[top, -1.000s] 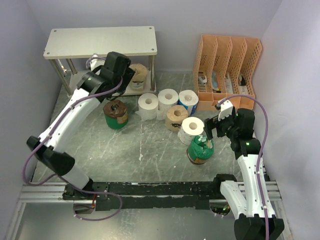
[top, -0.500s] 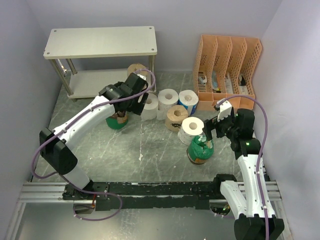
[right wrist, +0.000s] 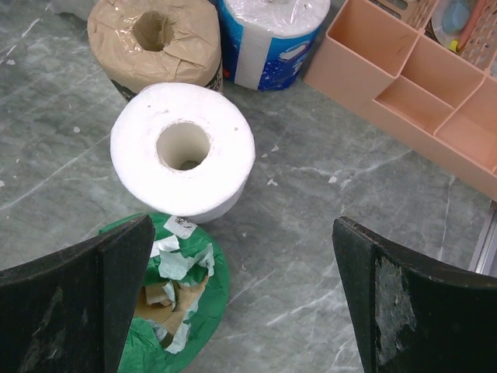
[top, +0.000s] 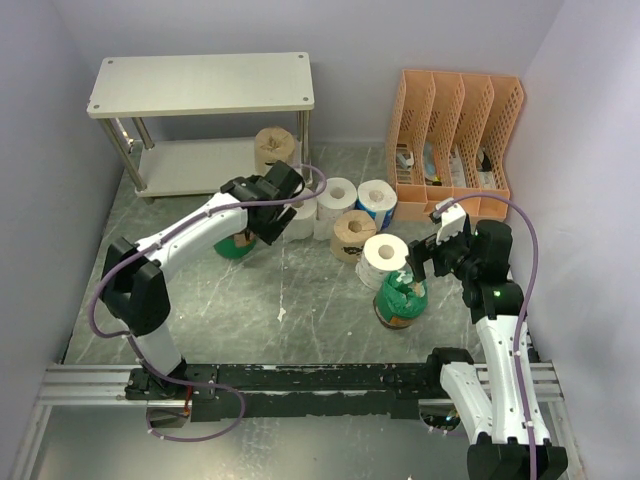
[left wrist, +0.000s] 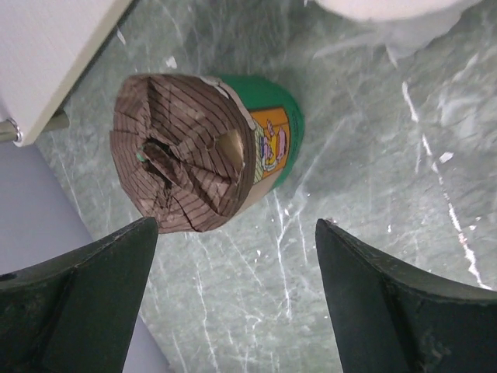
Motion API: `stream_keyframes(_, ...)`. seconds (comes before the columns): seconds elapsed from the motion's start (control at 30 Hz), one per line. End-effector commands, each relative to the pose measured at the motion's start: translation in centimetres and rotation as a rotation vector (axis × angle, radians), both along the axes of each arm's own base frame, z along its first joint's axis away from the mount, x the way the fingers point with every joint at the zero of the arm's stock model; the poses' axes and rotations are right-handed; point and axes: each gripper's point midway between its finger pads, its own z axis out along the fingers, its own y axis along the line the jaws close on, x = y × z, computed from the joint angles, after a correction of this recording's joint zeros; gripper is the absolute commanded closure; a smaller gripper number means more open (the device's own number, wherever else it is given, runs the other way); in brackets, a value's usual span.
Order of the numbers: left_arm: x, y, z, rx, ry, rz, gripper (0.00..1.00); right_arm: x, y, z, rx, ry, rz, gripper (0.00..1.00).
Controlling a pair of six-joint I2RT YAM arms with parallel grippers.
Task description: Place and organize the paper towels onto the shelf
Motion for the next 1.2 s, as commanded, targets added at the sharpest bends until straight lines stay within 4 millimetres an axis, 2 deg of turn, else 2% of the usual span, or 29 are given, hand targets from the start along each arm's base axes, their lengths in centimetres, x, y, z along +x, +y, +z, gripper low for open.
stream_keyframes(0.0, -0.5, 0.9, -0.6, 0.058, -0.015, -0.004, 0.07, 0.0, 0.0, 0.0, -0.003, -0.007, 0.008, 0.0)
stream_keyframes(0.17, -0.8, 1.8, -0.6, 0.104, -0.052, 0.018, 0.08, 0.1, 0.0, -0.1, -0.003, -0.002, 0.008, 0.0)
stream_keyframes(0.43, 0.4, 2.7, -0.2, 0.156, -0.149, 0.028, 0.09, 0.1, -0.1, -0.2, -0.003, 0.001, 0.006, 0.0)
stream_keyframes(0.63, 0.9, 2.1, -1.9, 0.167, -0.128, -0.002, 0.12, 0.1, -0.1, -0.2, -0.002, 0.001, 0.005, 0.0)
stream_keyframes(1.17, 1.4, 3.6, -4.5, 0.098, -0.075, 0.015, 0.19, 0.1, 0.0, -0.4, -0.003, 0.009, 0.008, 0.0)
